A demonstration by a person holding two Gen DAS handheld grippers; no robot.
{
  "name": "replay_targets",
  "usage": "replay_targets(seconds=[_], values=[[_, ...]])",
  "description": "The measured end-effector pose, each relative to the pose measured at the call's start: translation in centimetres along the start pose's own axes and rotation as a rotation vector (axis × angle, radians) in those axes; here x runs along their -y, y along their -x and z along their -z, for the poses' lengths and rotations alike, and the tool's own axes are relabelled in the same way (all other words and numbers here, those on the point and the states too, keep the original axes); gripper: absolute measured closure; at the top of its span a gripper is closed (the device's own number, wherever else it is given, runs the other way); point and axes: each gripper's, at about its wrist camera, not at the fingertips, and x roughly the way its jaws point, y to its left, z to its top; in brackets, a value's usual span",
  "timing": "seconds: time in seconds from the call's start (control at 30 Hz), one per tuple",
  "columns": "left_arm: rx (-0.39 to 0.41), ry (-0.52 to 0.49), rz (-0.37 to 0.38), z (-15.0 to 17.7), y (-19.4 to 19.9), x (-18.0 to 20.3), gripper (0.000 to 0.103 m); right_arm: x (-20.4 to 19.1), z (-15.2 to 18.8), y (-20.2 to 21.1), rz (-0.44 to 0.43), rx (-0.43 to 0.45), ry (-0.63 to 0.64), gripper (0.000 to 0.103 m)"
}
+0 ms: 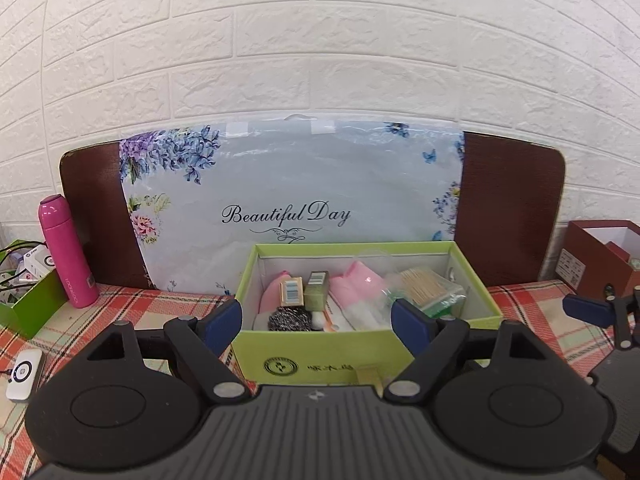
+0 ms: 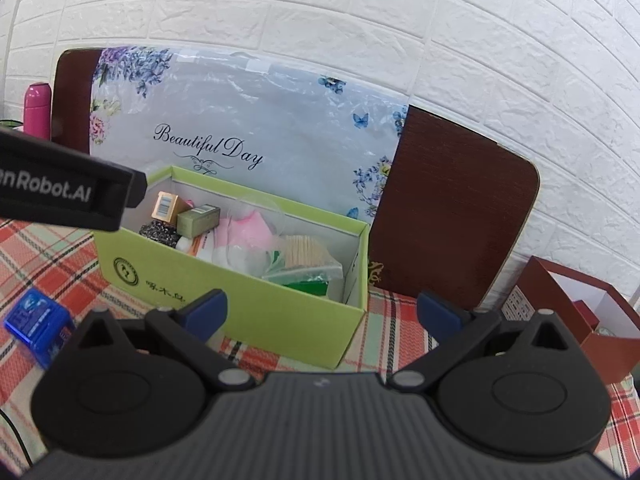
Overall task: Organize objects
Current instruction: 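Grasp the blue tin with the left tool while the right tool grasps the VIVX box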
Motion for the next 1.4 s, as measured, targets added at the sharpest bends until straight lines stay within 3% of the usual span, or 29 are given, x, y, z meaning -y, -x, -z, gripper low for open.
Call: replay_targets(seconds=[0.37,0.67,0.93,1.13,1.17,1.2,1.3,1.4], values=[[-0.050,0.047,0.029,4.5,4.2,-0.1,0.018,1.5,4.1,3.8,-0.111,-0.030,-0.122,0.000],[-0.241,0.145,0.001,11.4,3.6,-3.4,0.018,-0.1,9.7,4.5,-0.229,-0.150,-0.224,0.000],[-0.233,0.200,-0.058,11.7,3.9,-7.0,0.018,-3.8,8.1,4.5,-0.287,-0.088,-0.157,0.004],[-0.219,0.201,-0.085,10.6,2.2,-8.4,0.018,-6.4,7.3,2.5,-0.301,-0.116,-0.118,0.022],[-0.219,0.205,-0.083,10.4,1.8,-8.5,0.018,-6.7,7.3,2.1,-0.303,-0.133,-0.116,0.036],[-0.219,0.208,-0.080,10.2,1.3,-8.6,0.018,-6.8,7.4,1.8,-0.310,-0.150,-0.118,0.057],[-0.220,0.198,-0.076,9.7,-0.3,-8.6,0.018,-6.9,7.5,1.8,-0.299,-0.141,-0.102,0.079],[-0.236,0.184,-0.093,9.5,-2.3,-8.5,0.018,-6.3,7.7,1.8,-0.320,-0.154,-0.116,0.079]])
